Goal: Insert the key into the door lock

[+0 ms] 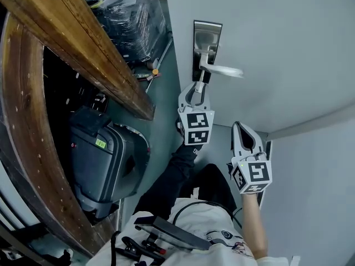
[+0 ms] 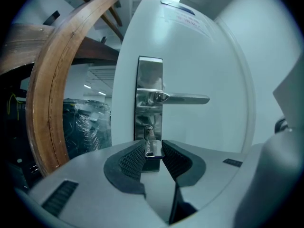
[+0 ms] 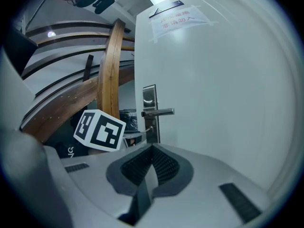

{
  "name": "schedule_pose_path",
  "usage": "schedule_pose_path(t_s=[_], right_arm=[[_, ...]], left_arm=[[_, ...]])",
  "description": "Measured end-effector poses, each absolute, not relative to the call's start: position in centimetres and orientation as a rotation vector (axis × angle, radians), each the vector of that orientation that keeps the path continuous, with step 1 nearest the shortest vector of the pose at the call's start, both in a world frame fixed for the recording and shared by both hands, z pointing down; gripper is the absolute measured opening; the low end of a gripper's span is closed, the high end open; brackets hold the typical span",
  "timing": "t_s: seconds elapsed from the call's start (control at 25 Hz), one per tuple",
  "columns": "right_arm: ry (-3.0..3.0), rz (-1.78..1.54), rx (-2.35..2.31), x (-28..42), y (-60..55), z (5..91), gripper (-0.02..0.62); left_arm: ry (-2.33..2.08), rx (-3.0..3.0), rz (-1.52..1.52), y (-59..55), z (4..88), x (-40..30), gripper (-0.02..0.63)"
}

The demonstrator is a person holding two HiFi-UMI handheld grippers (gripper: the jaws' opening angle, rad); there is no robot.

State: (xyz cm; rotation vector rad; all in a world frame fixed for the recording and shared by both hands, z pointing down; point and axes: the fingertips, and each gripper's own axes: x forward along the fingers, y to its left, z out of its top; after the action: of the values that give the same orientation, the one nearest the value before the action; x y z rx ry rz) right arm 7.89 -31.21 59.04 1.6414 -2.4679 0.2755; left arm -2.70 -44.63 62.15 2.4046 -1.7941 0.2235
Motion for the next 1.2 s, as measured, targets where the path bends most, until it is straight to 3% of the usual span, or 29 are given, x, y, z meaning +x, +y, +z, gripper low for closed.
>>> schedule_pose_path(t_s=[1.2], right_arm=[[-2.457, 0.314, 1.631, 9.5, -31.7, 61.1, 0.006]], left_arm=[[-1.829, 2.325, 0.250, -46.9, 61.9, -2.4, 0.117]])
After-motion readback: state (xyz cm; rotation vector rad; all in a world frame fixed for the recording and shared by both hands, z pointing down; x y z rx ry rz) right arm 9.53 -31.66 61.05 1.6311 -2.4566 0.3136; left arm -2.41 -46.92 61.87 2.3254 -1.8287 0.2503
